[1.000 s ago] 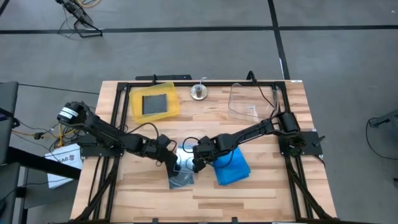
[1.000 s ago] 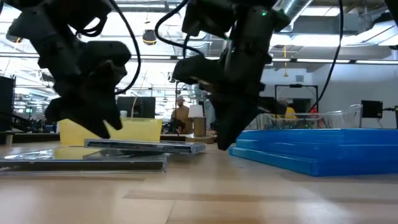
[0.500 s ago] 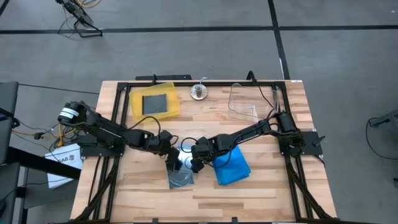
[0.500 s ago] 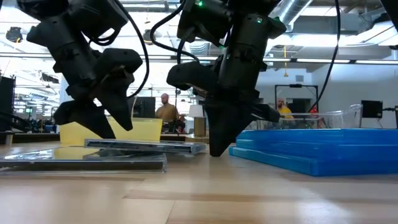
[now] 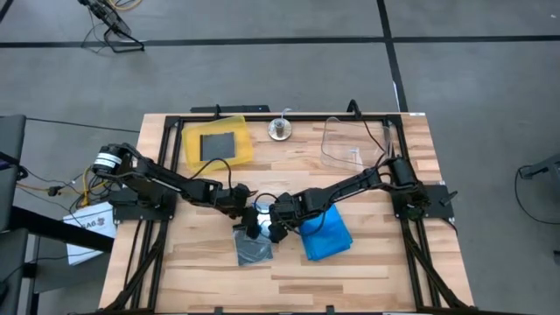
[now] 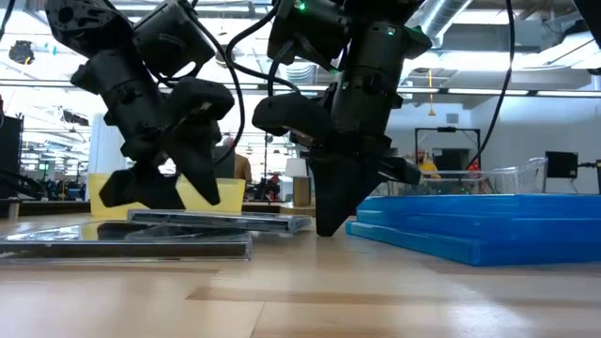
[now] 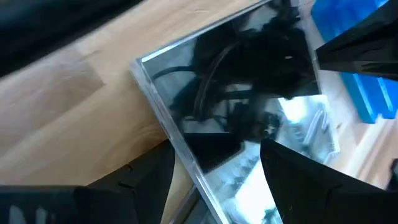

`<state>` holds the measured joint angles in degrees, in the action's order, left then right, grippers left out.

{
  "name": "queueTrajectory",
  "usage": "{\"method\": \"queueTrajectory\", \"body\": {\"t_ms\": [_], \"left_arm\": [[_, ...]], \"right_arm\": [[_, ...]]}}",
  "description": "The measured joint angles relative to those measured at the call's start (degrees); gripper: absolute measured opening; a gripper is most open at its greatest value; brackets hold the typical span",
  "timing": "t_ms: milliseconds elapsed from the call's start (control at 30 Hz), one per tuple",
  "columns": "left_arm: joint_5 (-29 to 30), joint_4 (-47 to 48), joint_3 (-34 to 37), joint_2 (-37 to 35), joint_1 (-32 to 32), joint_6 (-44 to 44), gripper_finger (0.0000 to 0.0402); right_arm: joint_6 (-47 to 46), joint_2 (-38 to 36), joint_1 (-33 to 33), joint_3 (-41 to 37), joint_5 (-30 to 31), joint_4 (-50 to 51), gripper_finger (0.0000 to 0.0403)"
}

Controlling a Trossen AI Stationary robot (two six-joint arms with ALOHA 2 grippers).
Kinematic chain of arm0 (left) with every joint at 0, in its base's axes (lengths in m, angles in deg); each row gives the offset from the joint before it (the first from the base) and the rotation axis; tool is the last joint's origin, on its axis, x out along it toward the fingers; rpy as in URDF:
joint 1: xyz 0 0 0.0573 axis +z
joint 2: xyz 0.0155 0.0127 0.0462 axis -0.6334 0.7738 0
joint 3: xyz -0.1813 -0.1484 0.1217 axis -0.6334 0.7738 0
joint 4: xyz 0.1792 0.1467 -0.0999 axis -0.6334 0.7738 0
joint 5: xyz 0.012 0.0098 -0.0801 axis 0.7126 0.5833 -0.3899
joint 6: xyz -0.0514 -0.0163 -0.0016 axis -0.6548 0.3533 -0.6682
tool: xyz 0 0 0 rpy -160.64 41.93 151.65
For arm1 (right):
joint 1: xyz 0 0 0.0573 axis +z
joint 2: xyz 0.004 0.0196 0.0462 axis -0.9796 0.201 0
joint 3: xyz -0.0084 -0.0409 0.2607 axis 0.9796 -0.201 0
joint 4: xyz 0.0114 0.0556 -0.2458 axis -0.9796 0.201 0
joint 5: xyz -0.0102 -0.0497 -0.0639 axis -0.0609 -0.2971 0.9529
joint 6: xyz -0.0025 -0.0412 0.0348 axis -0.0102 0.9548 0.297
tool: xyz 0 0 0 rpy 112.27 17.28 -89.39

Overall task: Pick & place jewel cases by type
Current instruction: Put the black CD case into the yellow bin

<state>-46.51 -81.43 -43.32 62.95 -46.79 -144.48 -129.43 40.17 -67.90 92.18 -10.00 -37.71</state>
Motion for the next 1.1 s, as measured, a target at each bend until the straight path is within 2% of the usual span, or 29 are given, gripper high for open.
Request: {"method": "queueTrajectory", "body": {"t_ms": [533, 733, 900, 1100], "left_arm": [[-6.2, -14.3, 0.2, 0.5, 0.1, -2.1, 0.0233], [-6.3, -13.8, 0.2, -0.7, 0.2, -2.2, 0.0226], [-6.3, -11.7, 0.2, -2.4, 0.2, -2.1, 0.0188], [-6.3, -6.8, 0.1, -3.1, 0.2, -1.8, 0.0113]], "right_arm": [[0.0, 0.2, -0.6, -0.1, 2.2, -4.0, 0.0], [0.0, 0.4, -0.9, -0.1, 2.4, -6.1, 0.0], [0.0, 0.4, -0.9, -0.1, 1.5, -7.7, 0.0], [0.2, 0.4, -1.1, -0.1, -0.6, -7.3, 0.0]]}}
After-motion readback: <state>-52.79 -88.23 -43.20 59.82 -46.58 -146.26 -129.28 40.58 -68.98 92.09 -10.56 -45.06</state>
